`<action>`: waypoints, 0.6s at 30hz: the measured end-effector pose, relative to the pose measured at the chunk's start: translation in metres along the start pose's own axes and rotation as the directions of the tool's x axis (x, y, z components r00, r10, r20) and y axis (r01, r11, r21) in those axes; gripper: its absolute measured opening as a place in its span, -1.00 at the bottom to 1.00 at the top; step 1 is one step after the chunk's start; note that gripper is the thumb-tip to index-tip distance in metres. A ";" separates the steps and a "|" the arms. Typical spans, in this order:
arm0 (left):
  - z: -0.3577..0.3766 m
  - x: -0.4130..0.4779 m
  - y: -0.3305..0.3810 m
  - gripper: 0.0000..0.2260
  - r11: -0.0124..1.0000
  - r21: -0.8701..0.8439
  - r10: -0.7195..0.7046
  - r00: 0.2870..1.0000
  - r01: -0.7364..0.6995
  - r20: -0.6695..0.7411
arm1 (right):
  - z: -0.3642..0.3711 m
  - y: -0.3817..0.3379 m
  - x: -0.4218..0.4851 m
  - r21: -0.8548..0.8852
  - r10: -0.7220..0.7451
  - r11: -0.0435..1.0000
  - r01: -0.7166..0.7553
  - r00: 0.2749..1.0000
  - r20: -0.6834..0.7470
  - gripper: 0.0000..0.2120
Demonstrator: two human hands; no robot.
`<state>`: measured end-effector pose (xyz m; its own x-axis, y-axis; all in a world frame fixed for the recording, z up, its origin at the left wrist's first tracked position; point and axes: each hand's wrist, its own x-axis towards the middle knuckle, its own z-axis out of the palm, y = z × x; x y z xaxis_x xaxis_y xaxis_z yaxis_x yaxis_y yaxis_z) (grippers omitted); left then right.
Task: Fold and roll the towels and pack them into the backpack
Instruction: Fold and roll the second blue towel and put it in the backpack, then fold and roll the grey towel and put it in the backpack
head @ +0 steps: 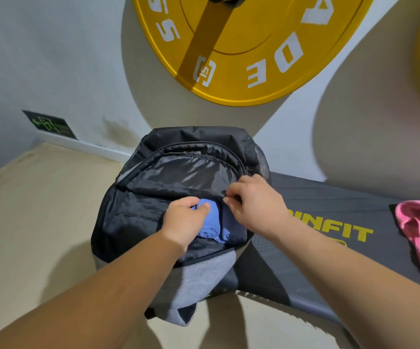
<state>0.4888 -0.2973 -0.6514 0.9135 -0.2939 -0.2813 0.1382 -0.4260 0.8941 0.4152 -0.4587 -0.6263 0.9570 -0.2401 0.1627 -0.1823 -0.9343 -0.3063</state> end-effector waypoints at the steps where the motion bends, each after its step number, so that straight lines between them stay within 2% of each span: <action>1: -0.002 -0.005 -0.001 -0.84 0.998 0.062 0.020 1.000 -0.019 -0.009 | 0.001 0.002 -0.003 0.006 -0.011 1.000 0.011 0.999 0.041 -0.77; 3: -0.007 -0.015 -0.005 -0.94 0.991 0.128 0.039 0.998 -0.033 -0.041 | 0.001 0.005 -0.006 0.007 -0.032 0.999 0.031 0.994 0.101 -0.74; 6: -0.020 -0.028 -0.002 -0.93 0.988 0.149 0.044 0.998 -0.036 -0.051 | -0.004 0.005 -0.010 0.018 -0.054 0.998 0.052 0.982 0.180 -0.70; 10: -0.027 -0.048 0.026 -0.92 0.982 0.174 0.062 0.997 -0.067 0.036 | -0.027 0.005 -0.026 0.086 -0.096 0.993 0.085 0.988 0.122 -0.72; 13: -0.012 -0.064 0.059 -0.88 0.972 0.204 0.095 0.989 -0.117 0.114 | -0.052 0.013 -0.043 0.077 -0.040 0.996 0.034 0.996 0.082 -0.74; 18: 0.065 -0.100 0.112 -0.87 0.961 0.174 0.163 0.949 -0.215 0.270 | -0.091 0.068 -0.085 -0.056 0.128 0.991 -0.120 0.977 0.172 -0.72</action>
<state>0.3884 -0.3716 -0.5456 0.7860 -0.5796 -0.2150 -0.1301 -0.4951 0.8590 0.3006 -0.5253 -0.5757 0.9503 -0.3085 -0.0416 -0.3079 -0.9121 -0.2708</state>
